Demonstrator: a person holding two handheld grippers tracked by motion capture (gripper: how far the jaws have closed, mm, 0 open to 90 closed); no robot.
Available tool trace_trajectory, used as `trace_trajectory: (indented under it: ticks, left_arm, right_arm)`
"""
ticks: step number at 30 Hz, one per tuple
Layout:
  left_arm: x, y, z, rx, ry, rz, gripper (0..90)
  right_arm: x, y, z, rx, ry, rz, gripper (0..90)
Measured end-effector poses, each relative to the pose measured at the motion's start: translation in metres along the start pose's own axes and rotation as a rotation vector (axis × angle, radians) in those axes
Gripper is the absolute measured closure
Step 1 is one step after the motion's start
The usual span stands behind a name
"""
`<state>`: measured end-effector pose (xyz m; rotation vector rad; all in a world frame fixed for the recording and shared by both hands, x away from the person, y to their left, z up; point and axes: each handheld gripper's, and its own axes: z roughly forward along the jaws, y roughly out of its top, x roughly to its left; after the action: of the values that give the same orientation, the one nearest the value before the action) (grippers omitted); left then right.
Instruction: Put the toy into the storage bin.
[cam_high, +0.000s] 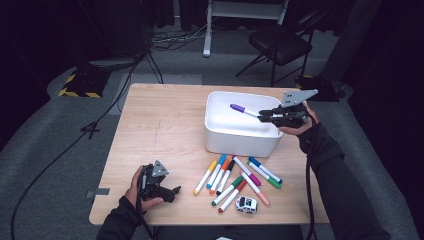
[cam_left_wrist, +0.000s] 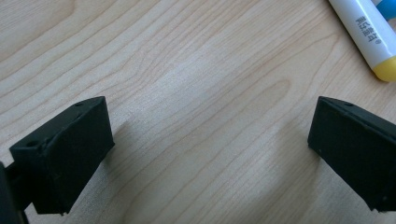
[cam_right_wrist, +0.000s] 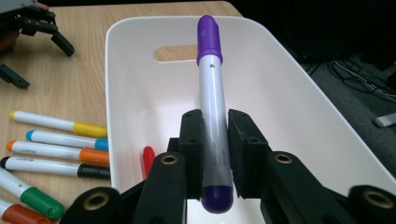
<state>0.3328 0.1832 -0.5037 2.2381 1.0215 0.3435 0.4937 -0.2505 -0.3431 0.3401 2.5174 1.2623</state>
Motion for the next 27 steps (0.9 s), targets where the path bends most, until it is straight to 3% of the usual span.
trace_trajectory:
  ticks: [7,10,27]
  left_arm:
    - [0.000,0.000,0.000,0.000,-0.002,0.002,0.2]
    - [0.000,0.000,0.000,0.000,-0.002,0.002,0.2]
    - [0.000,0.000,0.000,0.001,-0.002,0.001,0.2]
  right_arm:
    - [0.000,-0.004,0.004,0.065,0.016,-0.005,76.5]
    - [0.002,-0.007,0.004,0.117,0.023,-0.008,76.5]
    - [0.002,-0.012,0.007,0.240,0.048,-0.037,76.4]
